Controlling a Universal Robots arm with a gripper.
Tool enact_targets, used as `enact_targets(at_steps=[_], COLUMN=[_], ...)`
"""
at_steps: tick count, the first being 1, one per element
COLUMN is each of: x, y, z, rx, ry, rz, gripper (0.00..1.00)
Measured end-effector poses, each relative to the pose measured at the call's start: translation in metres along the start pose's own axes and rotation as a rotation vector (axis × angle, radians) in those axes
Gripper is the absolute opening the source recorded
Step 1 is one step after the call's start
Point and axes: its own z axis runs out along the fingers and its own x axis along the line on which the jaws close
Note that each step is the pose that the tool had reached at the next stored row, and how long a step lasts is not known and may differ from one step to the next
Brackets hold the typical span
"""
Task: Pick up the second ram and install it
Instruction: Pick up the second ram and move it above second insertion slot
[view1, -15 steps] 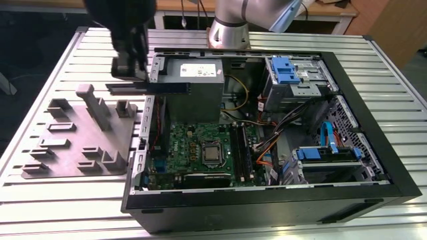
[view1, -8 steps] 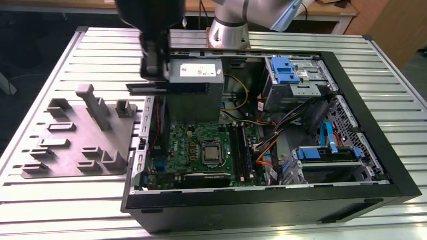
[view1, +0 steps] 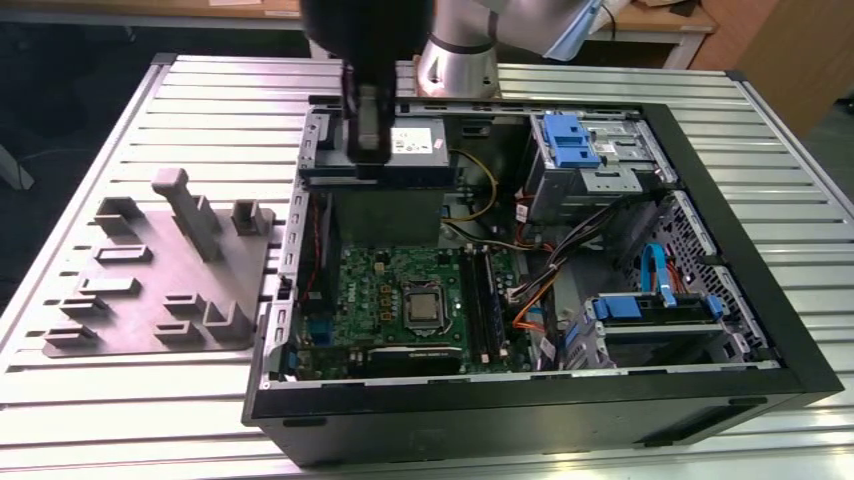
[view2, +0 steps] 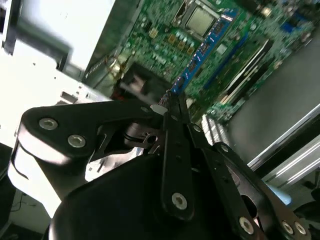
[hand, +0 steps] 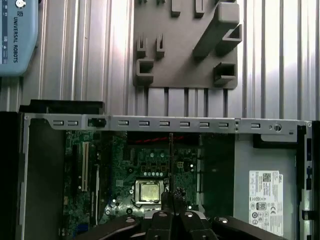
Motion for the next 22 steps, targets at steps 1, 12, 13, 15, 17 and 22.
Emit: enact_targets(at_steps=[1,12,13,15,17,22], x=[0.0,0.0003,0.0003,0.0006,0.0008,0.0013], y=[-0.0045,-0.0288,-0.029,-0.0296,-0.0303,-0.0314], z=[0.0,0.0001,0.0007,0.0032,0.0067,0.0157], rx=[0.0,-0.0001,0.0,-0.0001,-0.0002,0.0], ry=[0.0,-0.0001,-0.0003,0.0,0.0,-0.0004], rz=[0.0,0.0,0.0,0.0,0.0,0.0], gripper=[0.11,0.11,0.11,0.11,0.11,0.11])
